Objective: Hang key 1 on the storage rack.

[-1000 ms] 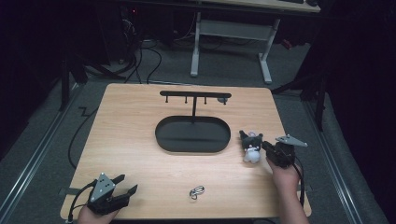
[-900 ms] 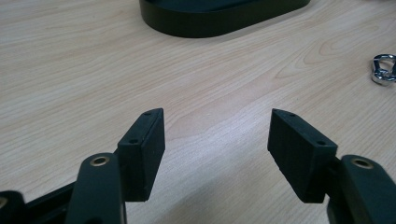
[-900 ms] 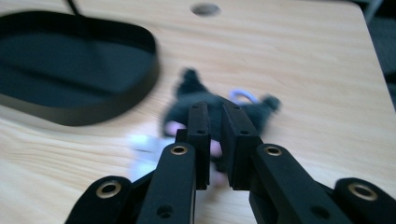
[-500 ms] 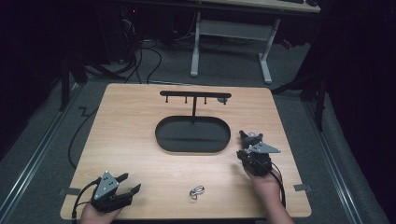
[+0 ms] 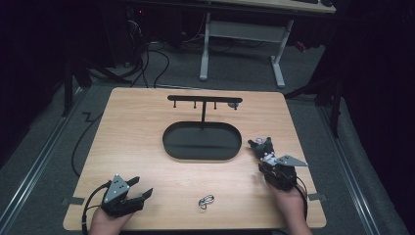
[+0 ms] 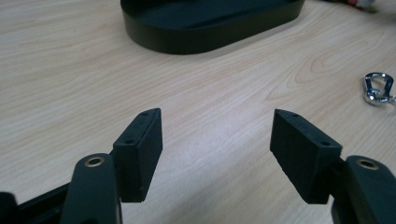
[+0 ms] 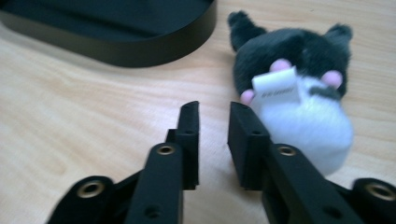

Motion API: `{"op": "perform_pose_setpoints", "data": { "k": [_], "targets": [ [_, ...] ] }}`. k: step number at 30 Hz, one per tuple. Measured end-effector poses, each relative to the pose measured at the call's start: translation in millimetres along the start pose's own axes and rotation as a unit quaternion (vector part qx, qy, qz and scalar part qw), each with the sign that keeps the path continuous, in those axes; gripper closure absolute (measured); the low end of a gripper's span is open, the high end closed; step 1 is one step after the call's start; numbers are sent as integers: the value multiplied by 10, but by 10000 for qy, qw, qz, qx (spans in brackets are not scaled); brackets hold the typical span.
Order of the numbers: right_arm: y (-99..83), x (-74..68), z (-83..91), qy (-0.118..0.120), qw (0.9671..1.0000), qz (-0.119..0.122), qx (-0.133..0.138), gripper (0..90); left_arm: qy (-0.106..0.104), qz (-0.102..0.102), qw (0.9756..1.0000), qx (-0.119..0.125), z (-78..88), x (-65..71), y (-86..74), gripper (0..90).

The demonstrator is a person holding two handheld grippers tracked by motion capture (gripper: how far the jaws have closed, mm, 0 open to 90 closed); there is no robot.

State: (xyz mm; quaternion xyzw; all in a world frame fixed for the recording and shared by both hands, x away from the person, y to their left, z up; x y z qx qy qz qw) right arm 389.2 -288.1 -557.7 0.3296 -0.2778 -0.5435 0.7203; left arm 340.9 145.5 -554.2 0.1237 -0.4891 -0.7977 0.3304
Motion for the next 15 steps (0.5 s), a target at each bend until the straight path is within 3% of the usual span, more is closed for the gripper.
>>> {"op": "perform_pose_setpoints", "data": {
  "k": [2,3,10,15],
  "targets": [
    [-22,-8,15,44,10000,35,-13,732,10,-27,10000,23,-18,0,24,348],
    [-77,-26,49,160,9998,108,-26,684,4,-53,10000,64,-63,-2,74,344],
    [-215,-51,132,253,9994,209,-106,562,-16,-106,9999,106,-207,-10,180,323],
    [-322,-144,187,282,9978,534,-263,475,3,-168,9998,50,-340,-24,210,303]
  ]
}}
Point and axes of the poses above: each handheld gripper's, and its own axes: z roughly backward along the jaws, y roughly out of its top, x roughly to its right, the point moved 8 cm from there along -z, roughly forward along the jaws, and after that the axes turned 9 degrees about -y, right-handed, at the moved point
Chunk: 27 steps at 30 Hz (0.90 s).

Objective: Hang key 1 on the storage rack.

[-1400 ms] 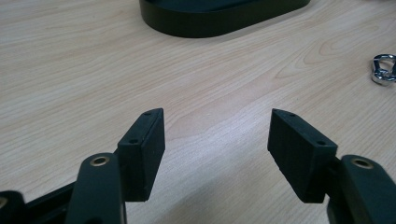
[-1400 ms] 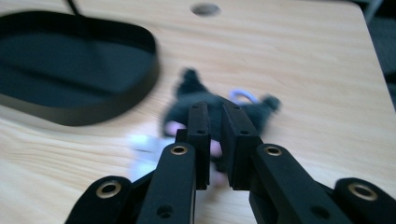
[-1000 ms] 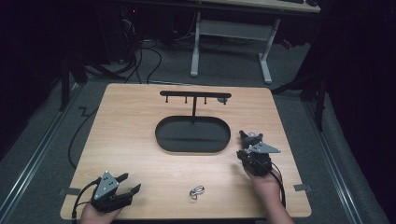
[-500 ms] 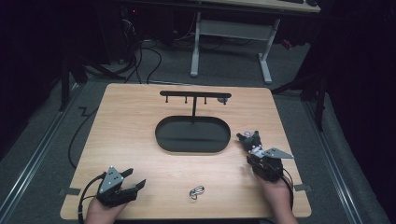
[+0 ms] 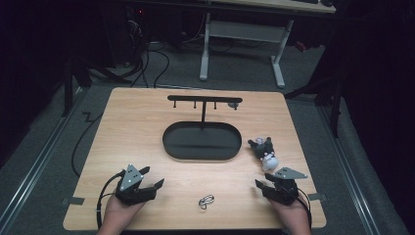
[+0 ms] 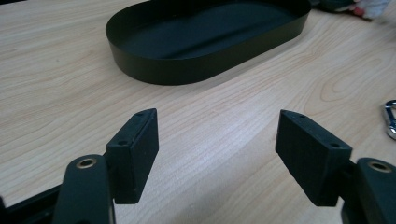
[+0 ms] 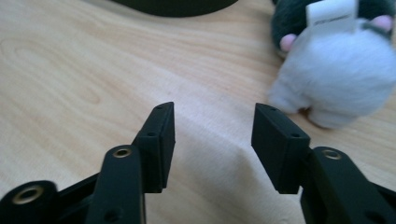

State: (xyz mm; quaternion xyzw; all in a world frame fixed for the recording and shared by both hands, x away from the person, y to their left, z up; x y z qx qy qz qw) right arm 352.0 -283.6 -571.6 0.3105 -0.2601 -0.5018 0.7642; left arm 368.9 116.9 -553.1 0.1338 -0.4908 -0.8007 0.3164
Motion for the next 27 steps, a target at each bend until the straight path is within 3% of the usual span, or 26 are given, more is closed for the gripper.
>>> {"op": "perform_pose_setpoints", "data": {
  "k": [6,8,13,17,27],
  "targets": [
    [-46,-72,-3,-176,9991,379,-107,402,-16,-37,10000,2,-99,-10,33,285],
    [-36,-73,0,-200,9992,342,-92,402,-40,-16,10000,22,-100,-16,40,280],
    [-25,-36,10,-112,9992,90,-373,330,-54,3,10000,-37,-94,-41,22,266],
    [-18,-30,16,-163,9974,138,-691,307,-47,65,10000,-6,-73,-64,9,258],
    [29,-41,24,-101,9938,76,-1109,247,-113,133,9998,-13,-50,-74,-36,227]
  ]
}}
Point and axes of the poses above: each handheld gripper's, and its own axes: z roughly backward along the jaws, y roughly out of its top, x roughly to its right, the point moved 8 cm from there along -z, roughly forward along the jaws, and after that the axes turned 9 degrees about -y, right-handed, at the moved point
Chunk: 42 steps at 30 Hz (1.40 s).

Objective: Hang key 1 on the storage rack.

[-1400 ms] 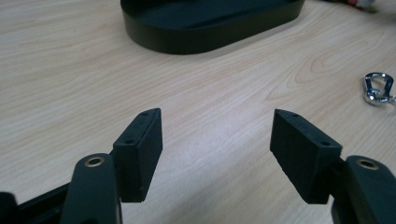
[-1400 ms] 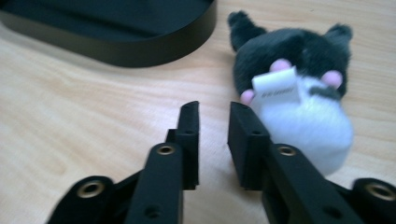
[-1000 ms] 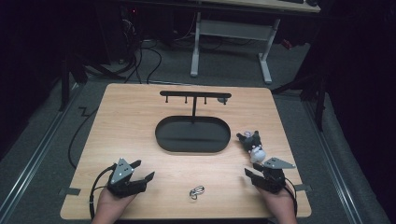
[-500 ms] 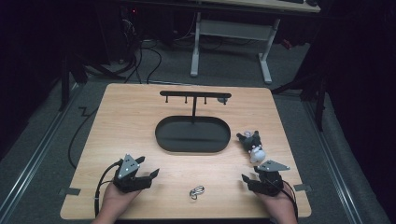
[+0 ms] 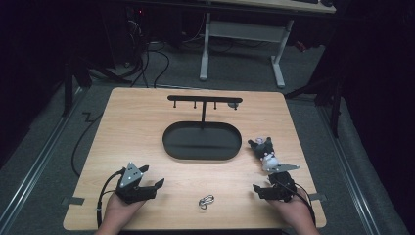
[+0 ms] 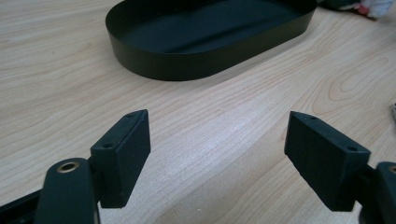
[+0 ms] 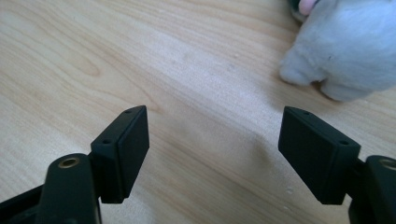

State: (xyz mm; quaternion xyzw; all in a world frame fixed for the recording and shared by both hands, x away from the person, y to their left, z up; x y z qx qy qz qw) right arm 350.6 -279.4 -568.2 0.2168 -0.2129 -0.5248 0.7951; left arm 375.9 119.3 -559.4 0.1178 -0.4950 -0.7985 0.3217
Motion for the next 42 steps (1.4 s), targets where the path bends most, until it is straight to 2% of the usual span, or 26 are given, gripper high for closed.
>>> {"op": "perform_pose_setpoints", "data": {
  "k": [5,8,16,17,21,25,29,32,39,42],
  "targets": [
    [22,3,44,92,9994,78,-309,237,15,-25,10000,90,27,-8,15,225],
    [19,22,56,140,9989,52,-446,236,7,-39,10000,62,27,-9,9,226],
    [29,50,108,184,9971,163,-714,237,-19,-119,9999,44,15,18,9,230],
    [35,57,130,178,9961,213,-843,230,-31,-134,9999,40,12,23,9,230],
    [51,70,156,178,9949,226,-970,227,-73,-178,9998,23,5,43,5,230],
    [79,104,195,175,9914,353,-1247,230,-106,-222,9997,17,0,59,4,230],
    [108,141,224,150,9898,400,-1360,233,-120,-239,9996,9,2,62,2,230],
    [118,170,260,160,9871,400,-1539,241,-124,-237,9996,6,1,60,1,231],
    [103,182,280,183,9853,386,-1652,246,-158,-251,9996,-15,-6,73,-5,232],
    [109,204,279,163,9856,352,-1645,242,-163,-255,9995,-18,-9,77,-6,233]
  ]
}}
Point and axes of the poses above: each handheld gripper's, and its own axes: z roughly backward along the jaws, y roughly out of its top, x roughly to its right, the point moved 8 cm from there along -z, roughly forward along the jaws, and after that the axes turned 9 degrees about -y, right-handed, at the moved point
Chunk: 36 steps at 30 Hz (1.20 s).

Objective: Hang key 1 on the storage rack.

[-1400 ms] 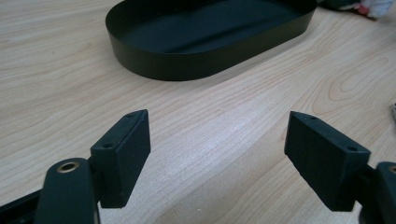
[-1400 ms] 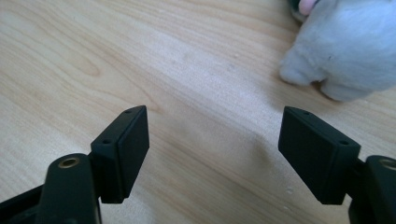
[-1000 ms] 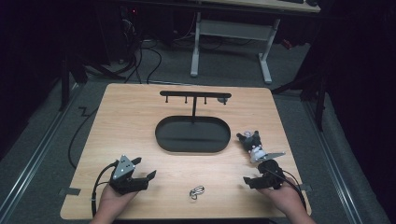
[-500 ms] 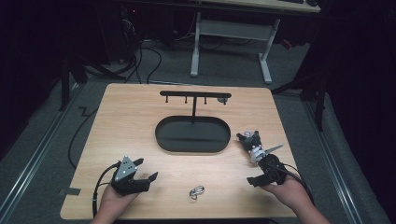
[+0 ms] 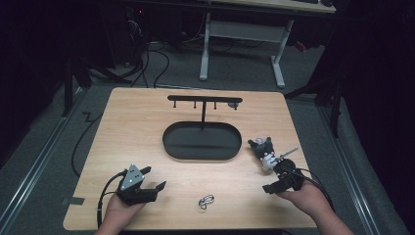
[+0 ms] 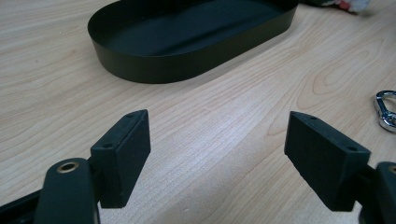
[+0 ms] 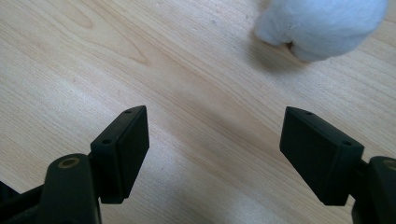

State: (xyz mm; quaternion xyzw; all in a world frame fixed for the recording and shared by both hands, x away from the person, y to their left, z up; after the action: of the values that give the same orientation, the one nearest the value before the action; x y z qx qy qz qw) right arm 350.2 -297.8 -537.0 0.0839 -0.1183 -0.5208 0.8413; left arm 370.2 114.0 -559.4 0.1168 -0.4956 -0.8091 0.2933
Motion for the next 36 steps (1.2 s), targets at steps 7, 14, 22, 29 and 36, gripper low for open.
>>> {"op": "perform_pose_setpoints", "data": {
  "k": [7,14,22,29,36],
  "targets": [
    [103,83,47,51,9998,-199,39,219,-14,3,10000,-20,-2,-3,-5,233],
    [238,194,-6,-128,9994,-315,-53,171,-36,7,10000,-20,-2,-5,-6,232],
    [449,362,-142,-302,9982,-493,-153,152,-38,-3,10000,9,7,-17,-2,232],
    [603,424,-367,-87,9965,-775,-287,163,-17,-18,10000,62,21,-27,10,233],
    [662,437,-436,137,9952,-910,-328,198,-42,-40,10000,41,18,-18,4,233]
  ]
}}
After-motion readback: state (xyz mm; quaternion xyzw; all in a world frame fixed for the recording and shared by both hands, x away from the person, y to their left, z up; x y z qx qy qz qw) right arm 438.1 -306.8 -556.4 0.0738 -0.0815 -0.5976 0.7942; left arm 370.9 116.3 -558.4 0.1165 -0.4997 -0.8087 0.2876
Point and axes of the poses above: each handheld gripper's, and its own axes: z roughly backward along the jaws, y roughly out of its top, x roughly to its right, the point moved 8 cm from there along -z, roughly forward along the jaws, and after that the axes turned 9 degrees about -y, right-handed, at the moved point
